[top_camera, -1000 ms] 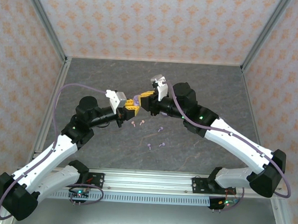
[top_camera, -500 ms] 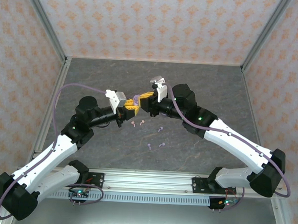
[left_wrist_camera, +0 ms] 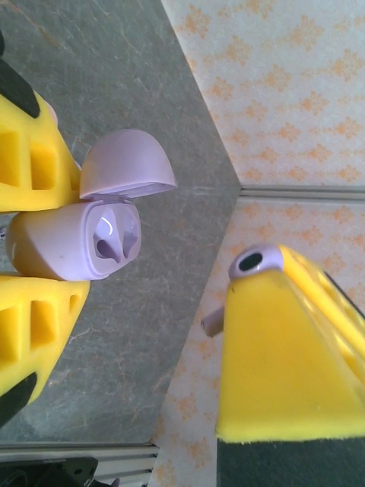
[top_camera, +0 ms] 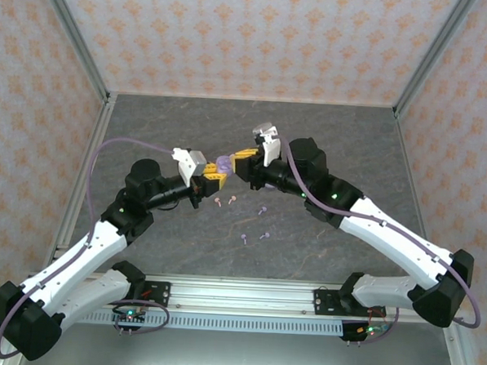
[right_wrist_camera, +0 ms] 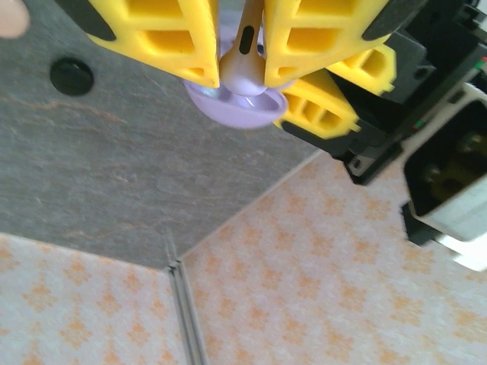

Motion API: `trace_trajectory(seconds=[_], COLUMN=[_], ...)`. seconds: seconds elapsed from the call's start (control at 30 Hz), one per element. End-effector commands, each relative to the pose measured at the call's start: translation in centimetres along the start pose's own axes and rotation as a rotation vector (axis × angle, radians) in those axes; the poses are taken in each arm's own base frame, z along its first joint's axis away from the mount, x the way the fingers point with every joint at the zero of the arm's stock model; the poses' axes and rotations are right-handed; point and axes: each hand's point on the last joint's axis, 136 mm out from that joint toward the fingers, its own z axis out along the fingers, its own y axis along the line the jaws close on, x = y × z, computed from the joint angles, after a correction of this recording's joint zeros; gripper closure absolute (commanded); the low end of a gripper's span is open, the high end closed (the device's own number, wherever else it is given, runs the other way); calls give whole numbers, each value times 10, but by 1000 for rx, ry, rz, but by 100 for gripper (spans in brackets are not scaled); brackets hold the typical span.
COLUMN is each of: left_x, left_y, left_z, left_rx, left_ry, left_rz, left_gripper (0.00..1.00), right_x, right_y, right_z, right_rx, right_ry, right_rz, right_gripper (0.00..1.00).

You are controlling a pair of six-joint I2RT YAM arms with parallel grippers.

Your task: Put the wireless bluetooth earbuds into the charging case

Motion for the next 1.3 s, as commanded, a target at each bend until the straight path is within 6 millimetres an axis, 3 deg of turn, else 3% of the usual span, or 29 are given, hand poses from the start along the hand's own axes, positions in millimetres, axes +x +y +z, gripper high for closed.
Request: trace_trajectory(seconds=[0.0,0.23,0.47,0.6,0.9,1.27], left_x=[9,13,10,9,7,8], left_y=[8,13,13,13,13,14], left_z=[-6,-13,-14,-14,-14,-14], left_rx=[-65,-111,-120,-121,-120,-125], left_ry=[28,34,32,33,32,38], left_rz=[1,16,29,31,34,34], left_gripper=[90,90,90,90,90,89], right_x=[18,119,219,261,308,317], right_y=[-35,-106,-143,-160,-172,-173], right_z=[-8,-17,-32,-42,-51,-50], right_rx=[166,434,605,671,718,718], right_ry=[98,398,667,777,972,1034], right_rz=[69,279,422,470,482,478], right_gripper=[82,83,83,83,82,76])
